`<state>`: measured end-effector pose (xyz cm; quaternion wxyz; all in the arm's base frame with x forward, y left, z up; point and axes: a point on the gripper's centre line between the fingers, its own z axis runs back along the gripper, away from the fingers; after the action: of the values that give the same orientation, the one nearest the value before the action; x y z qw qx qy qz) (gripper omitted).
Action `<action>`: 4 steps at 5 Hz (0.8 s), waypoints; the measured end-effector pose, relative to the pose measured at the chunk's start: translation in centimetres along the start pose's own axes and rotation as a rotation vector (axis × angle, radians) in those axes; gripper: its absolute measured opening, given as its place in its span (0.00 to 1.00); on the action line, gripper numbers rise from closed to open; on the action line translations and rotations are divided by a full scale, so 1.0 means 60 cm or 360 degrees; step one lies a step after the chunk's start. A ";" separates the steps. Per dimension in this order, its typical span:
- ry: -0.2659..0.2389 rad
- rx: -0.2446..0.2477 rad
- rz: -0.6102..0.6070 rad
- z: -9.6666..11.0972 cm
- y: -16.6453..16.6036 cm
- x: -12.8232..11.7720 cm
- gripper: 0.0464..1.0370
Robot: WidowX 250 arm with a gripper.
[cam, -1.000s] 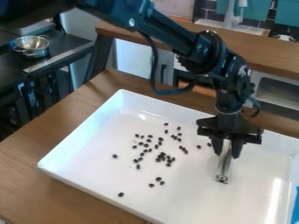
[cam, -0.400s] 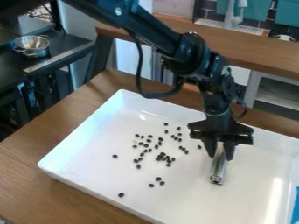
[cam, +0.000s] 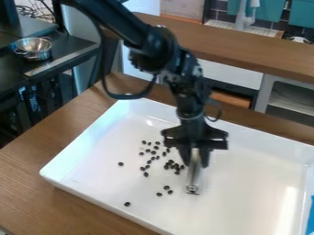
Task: Sweep into pile
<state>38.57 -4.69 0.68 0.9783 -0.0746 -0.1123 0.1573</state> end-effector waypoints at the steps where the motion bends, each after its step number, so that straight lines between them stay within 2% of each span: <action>1: -0.0074 0.0037 0.0097 0.019 0.048 -0.004 0.31; 3: -0.0188 0.0188 0.0183 0.028 0.142 -0.028 0.31; 4: -0.0191 0.0255 0.0226 0.041 0.176 -0.051 0.31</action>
<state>32.05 4.49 0.52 0.9591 0.0055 -0.1521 0.2387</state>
